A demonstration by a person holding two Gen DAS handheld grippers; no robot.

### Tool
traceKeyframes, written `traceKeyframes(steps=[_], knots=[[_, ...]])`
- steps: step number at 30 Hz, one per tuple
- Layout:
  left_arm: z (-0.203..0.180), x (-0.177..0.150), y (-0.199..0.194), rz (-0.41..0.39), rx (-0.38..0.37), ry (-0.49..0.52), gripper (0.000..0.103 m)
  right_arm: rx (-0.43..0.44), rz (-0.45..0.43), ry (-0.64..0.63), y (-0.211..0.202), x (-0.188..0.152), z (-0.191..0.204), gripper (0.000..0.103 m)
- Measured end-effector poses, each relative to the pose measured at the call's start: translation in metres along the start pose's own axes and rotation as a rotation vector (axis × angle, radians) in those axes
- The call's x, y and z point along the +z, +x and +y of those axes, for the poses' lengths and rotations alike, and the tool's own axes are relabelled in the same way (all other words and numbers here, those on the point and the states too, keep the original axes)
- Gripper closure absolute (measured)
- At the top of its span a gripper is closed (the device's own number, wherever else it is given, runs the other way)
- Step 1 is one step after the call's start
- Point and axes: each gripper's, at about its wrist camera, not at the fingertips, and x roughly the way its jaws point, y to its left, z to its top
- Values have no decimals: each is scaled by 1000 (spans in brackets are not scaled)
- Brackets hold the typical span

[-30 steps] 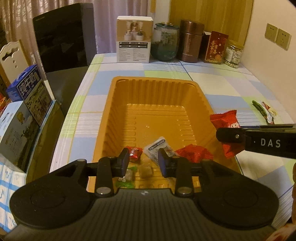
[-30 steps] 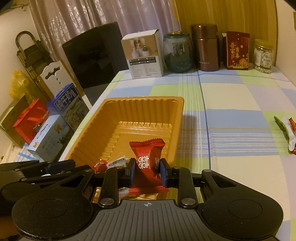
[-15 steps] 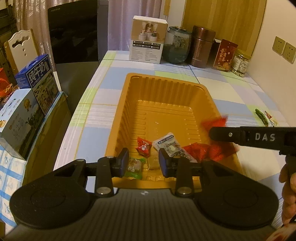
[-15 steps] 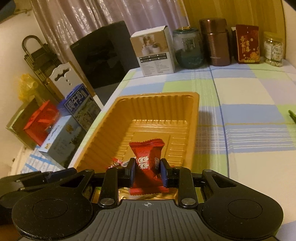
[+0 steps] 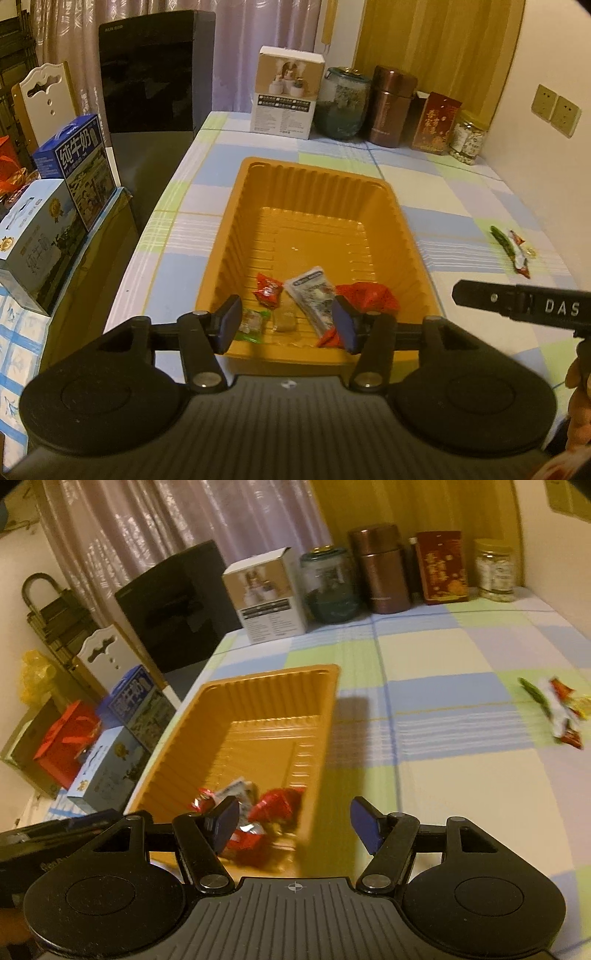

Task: Organize snacks
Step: 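Open the left tool to drop the clear packet while the right tool drops the red candy, then withdraw both open tools from the tray toward the white-and-green packet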

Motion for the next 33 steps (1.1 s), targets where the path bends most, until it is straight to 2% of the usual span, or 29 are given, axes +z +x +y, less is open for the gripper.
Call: traceKeyframes(steps=[5,17,23,33], knots=[[-15,-5,-19,-15,-13,8,43,-15,-21,18,-27,-6,-8,36],[-54,-16,-56,-38,-47,31,33,-70,-95,28,-87,-11,-27,36],[-71,-19,-63,-38,-80,38,27,-118,-122,38,-110,-14,-41,36],[-111,-19,-58,-28,-156,71,26,-200,-147,80,-139,-20,-77,36]])
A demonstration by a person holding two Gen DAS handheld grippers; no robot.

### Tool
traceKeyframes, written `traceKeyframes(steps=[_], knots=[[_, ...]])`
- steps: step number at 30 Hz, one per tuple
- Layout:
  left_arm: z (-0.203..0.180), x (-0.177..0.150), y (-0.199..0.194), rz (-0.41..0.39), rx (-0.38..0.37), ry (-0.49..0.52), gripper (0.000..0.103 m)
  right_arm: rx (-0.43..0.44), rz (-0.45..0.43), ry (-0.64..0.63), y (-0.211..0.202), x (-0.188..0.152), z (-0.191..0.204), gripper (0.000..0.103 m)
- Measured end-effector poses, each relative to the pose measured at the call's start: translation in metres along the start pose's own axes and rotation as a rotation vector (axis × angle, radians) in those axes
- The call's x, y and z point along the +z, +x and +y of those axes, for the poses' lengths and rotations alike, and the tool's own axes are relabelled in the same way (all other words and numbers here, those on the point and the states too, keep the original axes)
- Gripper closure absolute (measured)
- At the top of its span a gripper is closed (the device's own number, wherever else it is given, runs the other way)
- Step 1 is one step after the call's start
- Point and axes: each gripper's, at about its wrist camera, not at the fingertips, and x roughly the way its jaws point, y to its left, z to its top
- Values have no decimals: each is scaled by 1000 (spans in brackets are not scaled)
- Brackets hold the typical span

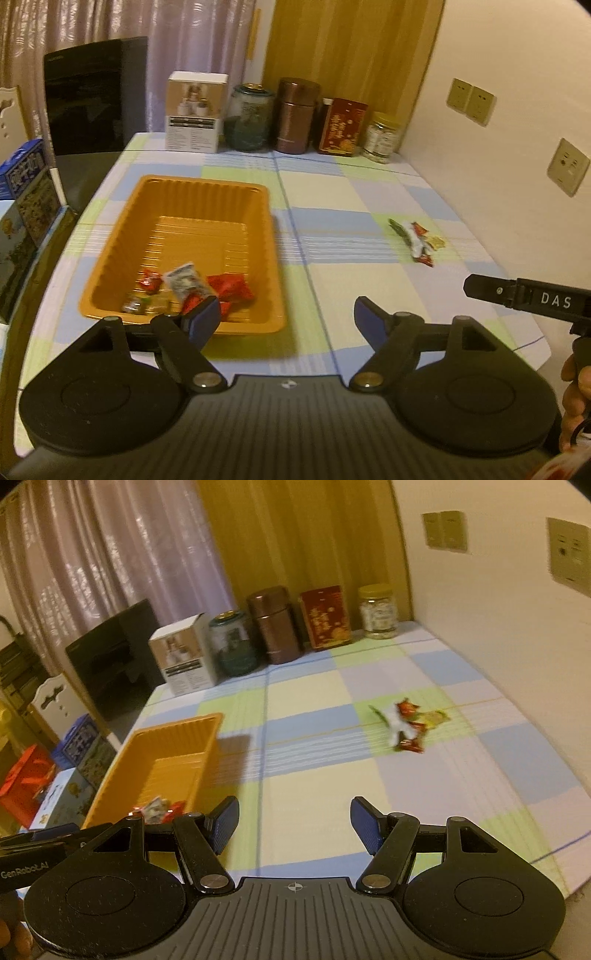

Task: Organize snacks
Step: 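Withdraw both open tools from the tray toward the white-and-green packet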

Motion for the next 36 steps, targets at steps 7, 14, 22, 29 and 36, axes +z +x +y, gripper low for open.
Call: traceKeyframes(steps=[7,14,22,29,36], knots=[[-26,2,9,13,-46,33,26,-44,-11,43,-10,2,-31,36],[-49,7,15,14,-70,69,26,-88,-42,78,-20,6,-56,36],[-72,12,25,16,-96,85,26,-128,-64,118,-28,12,-82,36],[-93,17,37,26,-126,100,26,-154,-68,146,-29,13,-101,36],[-111,19,49,37,-146,114,25,-175,-65,155,-25,15,-115,36]])
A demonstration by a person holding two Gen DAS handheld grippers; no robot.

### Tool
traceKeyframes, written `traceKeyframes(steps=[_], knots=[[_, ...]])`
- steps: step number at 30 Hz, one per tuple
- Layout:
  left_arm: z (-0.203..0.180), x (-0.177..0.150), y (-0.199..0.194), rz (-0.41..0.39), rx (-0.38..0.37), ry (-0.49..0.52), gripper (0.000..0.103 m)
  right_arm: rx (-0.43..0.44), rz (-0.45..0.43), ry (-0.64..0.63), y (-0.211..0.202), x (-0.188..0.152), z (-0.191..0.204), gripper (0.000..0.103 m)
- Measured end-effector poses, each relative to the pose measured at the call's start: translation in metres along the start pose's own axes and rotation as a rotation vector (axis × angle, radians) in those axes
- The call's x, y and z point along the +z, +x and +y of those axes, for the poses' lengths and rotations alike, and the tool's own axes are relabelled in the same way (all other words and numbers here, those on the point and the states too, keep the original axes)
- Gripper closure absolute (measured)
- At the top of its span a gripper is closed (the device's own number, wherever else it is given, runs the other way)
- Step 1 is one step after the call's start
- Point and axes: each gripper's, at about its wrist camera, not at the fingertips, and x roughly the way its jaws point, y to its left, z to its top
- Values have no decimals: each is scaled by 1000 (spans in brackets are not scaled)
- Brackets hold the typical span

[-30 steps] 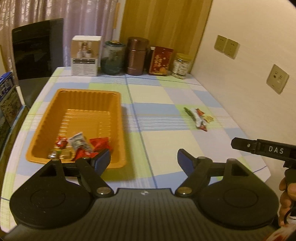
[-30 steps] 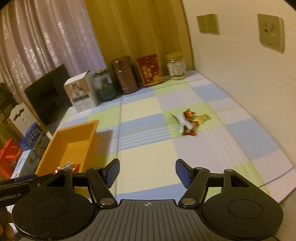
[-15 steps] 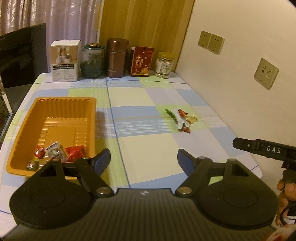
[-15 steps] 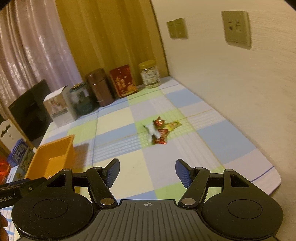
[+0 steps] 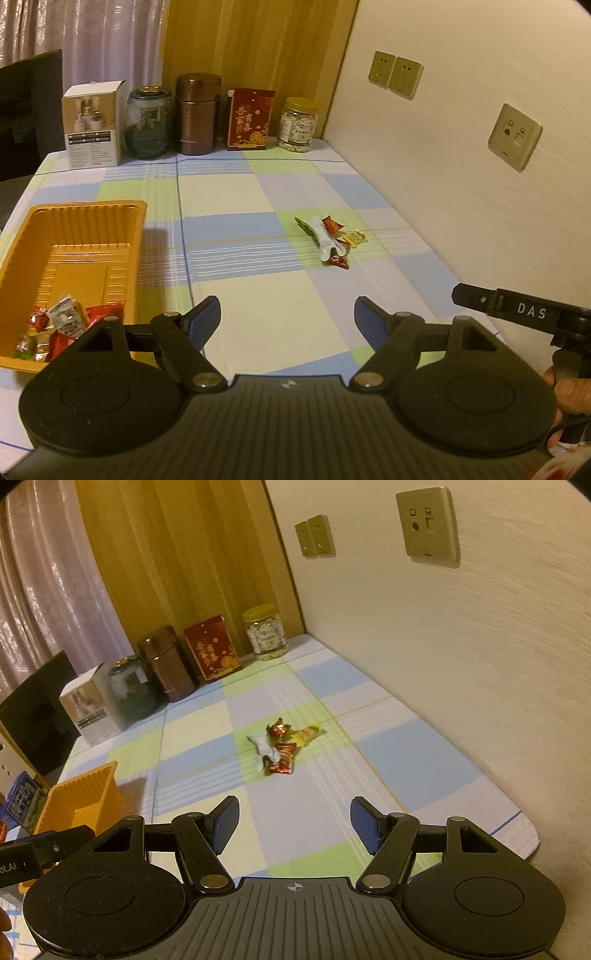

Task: Organize snacks
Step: 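Withdraw both open tools from the tray toward the white-and-green packet, then grasp the white-and-green packet with the left tool while the right tool grasps the yellow candy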

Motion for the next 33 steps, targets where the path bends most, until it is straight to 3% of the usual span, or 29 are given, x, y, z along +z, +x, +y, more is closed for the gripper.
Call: traceKeyframes(steps=[20,33], knots=[[-19,8,42,30,-11,17,24,-24,24,20,28,3,-26,36],[-30,30,112,50,-17,-14,25,-16,24,-20,79,24,-47,36]])
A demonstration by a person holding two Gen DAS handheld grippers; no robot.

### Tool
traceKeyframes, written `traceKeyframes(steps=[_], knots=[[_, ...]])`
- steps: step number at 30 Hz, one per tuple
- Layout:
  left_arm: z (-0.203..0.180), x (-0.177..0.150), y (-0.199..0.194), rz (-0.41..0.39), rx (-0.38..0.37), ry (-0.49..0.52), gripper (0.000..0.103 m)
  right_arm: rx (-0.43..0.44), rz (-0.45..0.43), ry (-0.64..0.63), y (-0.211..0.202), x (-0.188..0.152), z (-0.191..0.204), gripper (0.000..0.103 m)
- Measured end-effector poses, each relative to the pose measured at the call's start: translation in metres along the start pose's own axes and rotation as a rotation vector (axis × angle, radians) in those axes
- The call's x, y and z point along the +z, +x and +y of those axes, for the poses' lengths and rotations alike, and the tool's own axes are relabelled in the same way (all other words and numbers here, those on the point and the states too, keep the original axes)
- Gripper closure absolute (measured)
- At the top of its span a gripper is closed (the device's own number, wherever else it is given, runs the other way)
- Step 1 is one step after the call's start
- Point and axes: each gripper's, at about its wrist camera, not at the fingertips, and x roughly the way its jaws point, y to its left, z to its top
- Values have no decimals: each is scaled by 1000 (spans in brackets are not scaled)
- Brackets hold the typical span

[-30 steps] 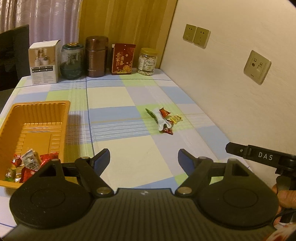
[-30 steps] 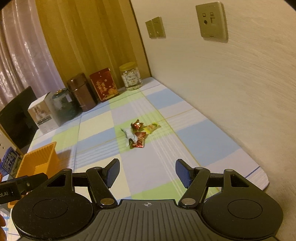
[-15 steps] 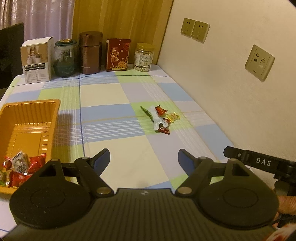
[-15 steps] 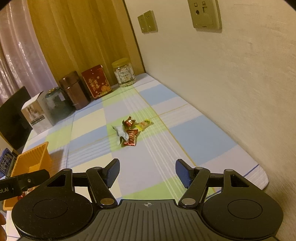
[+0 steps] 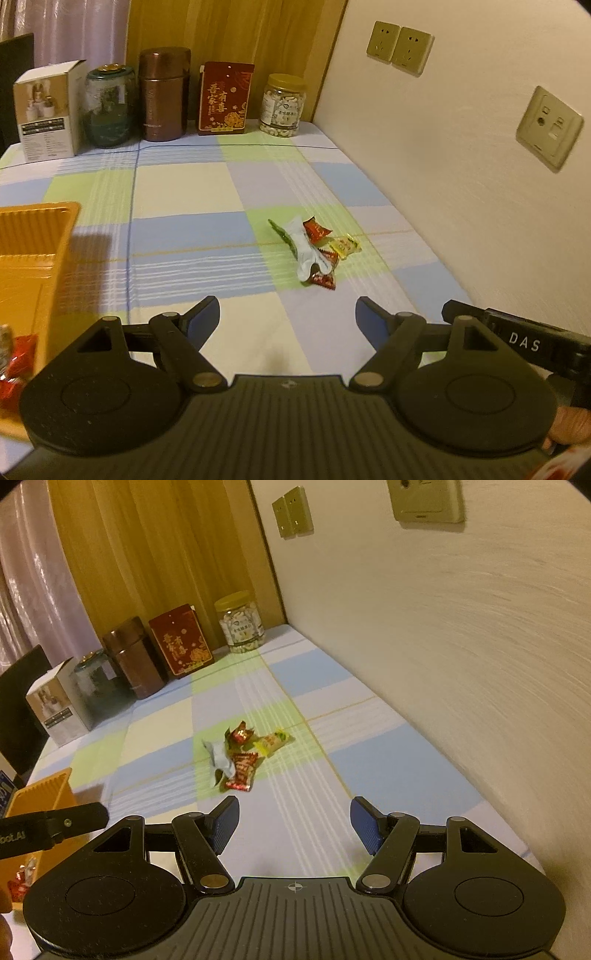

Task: Organize snacks
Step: 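Grasp the white-and-green packet with the left tool while the right tool grasps the yellow candy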

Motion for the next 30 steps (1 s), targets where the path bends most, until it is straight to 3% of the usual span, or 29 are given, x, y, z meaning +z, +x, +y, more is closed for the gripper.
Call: traceKeyframes(steps=[14,30], knots=[[-6,30,89,12,-27,-33,29,31,11,-28,76,23,-18,37],[-5,41,172,56,-30,-46,50,22,36,-39,134,27,-28,38]])
